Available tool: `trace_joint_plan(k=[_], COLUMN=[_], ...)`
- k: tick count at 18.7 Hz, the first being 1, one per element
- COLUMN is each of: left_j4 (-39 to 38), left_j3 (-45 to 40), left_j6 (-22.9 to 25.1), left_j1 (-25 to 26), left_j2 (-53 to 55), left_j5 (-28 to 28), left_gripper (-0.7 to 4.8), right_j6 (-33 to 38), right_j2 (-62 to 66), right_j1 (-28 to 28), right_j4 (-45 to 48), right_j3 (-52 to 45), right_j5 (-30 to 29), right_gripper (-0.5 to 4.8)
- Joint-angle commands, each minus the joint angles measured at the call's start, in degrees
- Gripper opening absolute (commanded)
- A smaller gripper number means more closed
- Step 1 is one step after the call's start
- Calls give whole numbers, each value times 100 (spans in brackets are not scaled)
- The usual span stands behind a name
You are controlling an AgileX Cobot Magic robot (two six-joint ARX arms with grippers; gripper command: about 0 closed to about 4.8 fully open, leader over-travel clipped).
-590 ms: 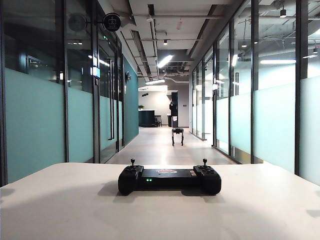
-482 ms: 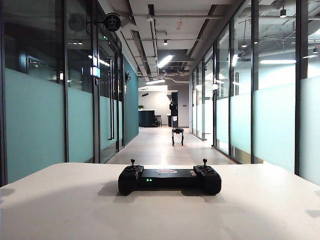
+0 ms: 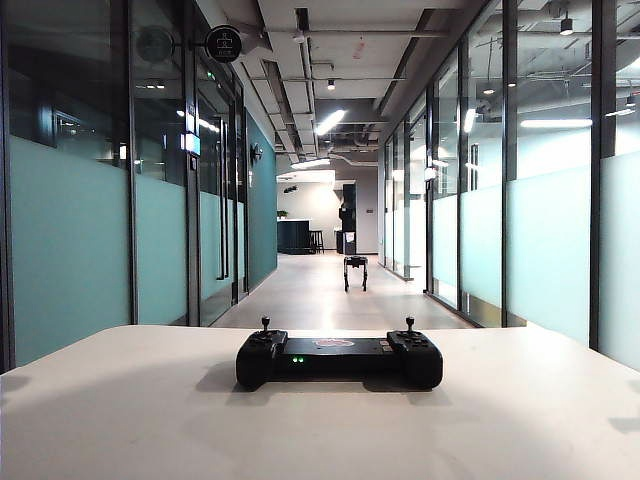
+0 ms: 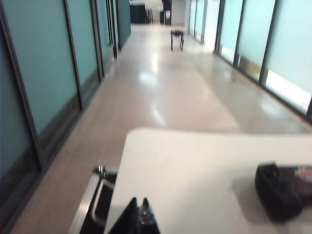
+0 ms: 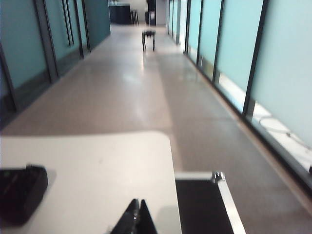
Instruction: Push the left joystick on the remote control sitting on the white table backward to make the robot dog back up in a straight line until it returns close to you.
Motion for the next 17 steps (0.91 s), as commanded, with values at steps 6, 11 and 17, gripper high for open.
trace_joint_plan(k=[6,11,17], left_j4=[269,868,1757], left_j3=[442,745,1176], left_j6=[-153,-153,-157], left_j1=[-2,-24,-81], left_j2=[216,1233,2796], left_j5=[-20,66,468], left_gripper=[-5,-5,-5], right_j6=[-31,-111,-166], right_j2=[4,151,710], right_j1=[11,13,15], right_j4=[138,122,468], right_j3=[396,597,728], right_j5=[-79,-269,-651], right_gripper=[-1,-1,-1])
